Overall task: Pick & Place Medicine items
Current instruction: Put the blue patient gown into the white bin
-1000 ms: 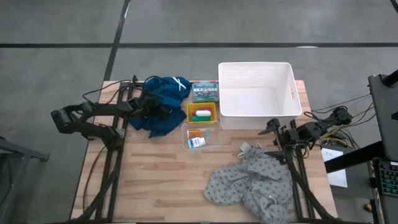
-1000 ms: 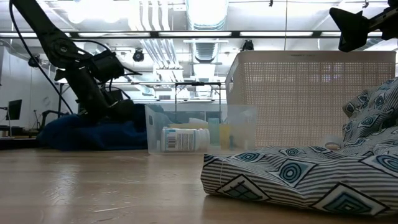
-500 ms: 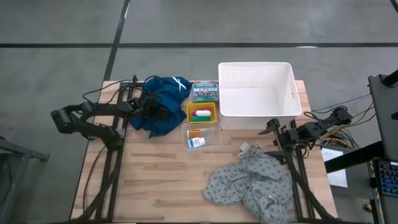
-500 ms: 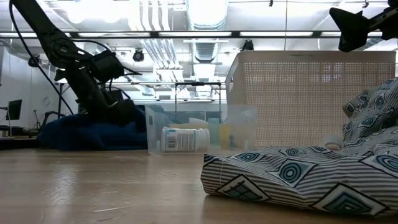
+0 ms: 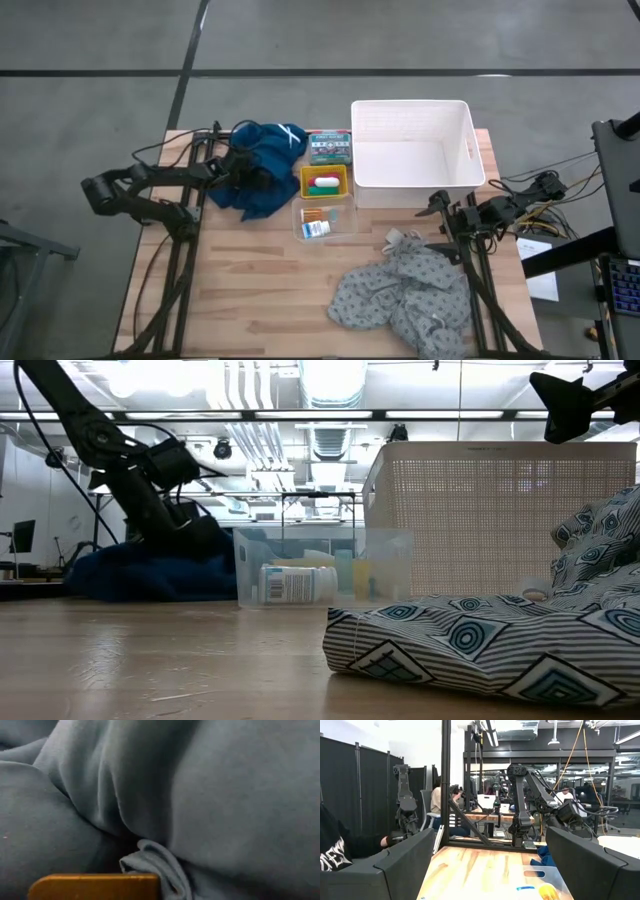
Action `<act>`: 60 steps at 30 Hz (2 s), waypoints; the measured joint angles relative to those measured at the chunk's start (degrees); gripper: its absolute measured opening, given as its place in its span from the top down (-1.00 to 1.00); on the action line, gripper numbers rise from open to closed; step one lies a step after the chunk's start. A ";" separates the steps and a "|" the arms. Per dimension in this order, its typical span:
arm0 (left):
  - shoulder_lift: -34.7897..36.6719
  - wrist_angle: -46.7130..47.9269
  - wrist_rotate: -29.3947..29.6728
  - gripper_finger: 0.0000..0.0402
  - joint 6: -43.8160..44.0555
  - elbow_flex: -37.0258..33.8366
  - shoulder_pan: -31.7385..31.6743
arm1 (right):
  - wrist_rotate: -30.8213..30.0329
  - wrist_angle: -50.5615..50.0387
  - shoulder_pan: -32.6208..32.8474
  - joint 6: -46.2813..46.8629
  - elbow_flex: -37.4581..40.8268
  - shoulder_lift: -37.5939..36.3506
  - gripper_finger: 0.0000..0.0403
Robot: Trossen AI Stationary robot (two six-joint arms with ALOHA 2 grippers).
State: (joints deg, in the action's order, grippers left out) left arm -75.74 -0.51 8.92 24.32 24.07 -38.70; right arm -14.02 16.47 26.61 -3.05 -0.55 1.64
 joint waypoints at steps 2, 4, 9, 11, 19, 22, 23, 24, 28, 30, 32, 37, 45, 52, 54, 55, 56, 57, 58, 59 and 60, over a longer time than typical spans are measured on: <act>0.70 -0.29 -0.15 0.80 0.00 0.22 0.02 | 0.00 -0.02 -0.02 0.00 0.00 0.01 -0.88; 1.99 -0.82 -0.21 0.80 0.00 0.27 0.02 | 0.00 -0.02 -0.02 0.00 0.01 0.01 -0.88; 7.14 -0.78 -0.19 0.80 0.00 0.27 0.02 | 0.00 -0.02 -0.01 0.00 0.01 0.01 -0.88; 9.76 -0.61 -0.17 0.80 0.00 0.27 0.02 | 0.00 -0.01 -0.02 0.00 0.01 0.00 -0.88; 20.94 -0.64 -0.08 0.78 -0.56 0.29 0.31 | 0.00 -0.01 -0.01 0.00 0.01 0.01 -0.88; 25.01 -1.09 0.07 0.78 -3.64 0.29 1.12 | 0.00 -0.02 0.00 0.00 0.01 0.01 -0.88; 26.22 -1.24 0.07 0.79 -4.39 0.29 1.37 | 0.00 -0.02 -0.02 0.00 0.00 0.01 -0.88; 27.39 -1.40 0.07 0.80 -4.67 0.29 1.54 | 0.00 -0.02 -0.02 0.00 0.01 0.01 -0.88; 31.16 -3.79 0.09 0.80 -5.78 0.31 1.64 | 0.00 -0.02 0.00 0.00 0.00 0.01 -0.88; 32.30 -5.69 0.06 0.80 -7.72 0.31 1.77 | 0.00 -0.02 -0.01 0.00 0.01 0.01 -0.88; 33.01 -8.21 -0.17 0.80 -9.95 0.31 2.25 | 0.00 -0.01 -0.01 0.00 0.01 0.01 -0.88; 33.39 -15.62 -0.56 0.80 -16.81 0.36 3.96 | 0.00 -0.02 0.00 0.00 0.01 0.01 -0.88; 33.39 -23.11 -1.54 0.80 -25.52 0.36 5.40 | 0.00 -0.02 0.00 0.00 0.01 0.01 -0.88; 33.39 -26.01 -5.00 0.80 -32.82 2.06 5.40 | 0.00 -0.02 0.00 0.00 0.01 0.01 -0.88; 33.30 -26.02 -6.94 0.80 -35.75 3.04 5.43 | 0.00 -0.02 -0.02 0.00 0.01 0.01 -0.88; 33.26 -26.03 -8.05 0.80 -37.18 3.42 5.44 | 0.00 -0.01 -0.01 0.00 0.01 0.01 -0.88; 33.26 -25.99 -9.02 0.80 -38.38 3.73 5.44 | 0.00 -0.02 -0.01 0.00 0.01 0.01 -0.88; 33.26 -25.97 -9.88 0.80 -39.35 3.97 5.44 | 0.00 -0.02 0.00 0.00 0.01 0.01 -0.88; 33.26 -26.02 -10.58 0.80 -39.97 4.19 5.44 | 0.00 -0.01 -0.02 0.00 0.01 0.01 -0.88; 33.26 -26.01 -11.23 0.80 -40.40 4.27 5.44 | 0.00 -0.02 0.00 0.00 0.01 0.01 -0.88; 33.26 -25.99 -11.74 0.80 -40.44 4.31 5.44 | 0.00 0.00 0.00 0.00 0.01 0.00 -0.88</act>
State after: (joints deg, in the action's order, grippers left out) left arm -42.48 -26.50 -2.82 -16.12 28.38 -33.26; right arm -14.02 16.46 26.60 -3.05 -0.54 1.64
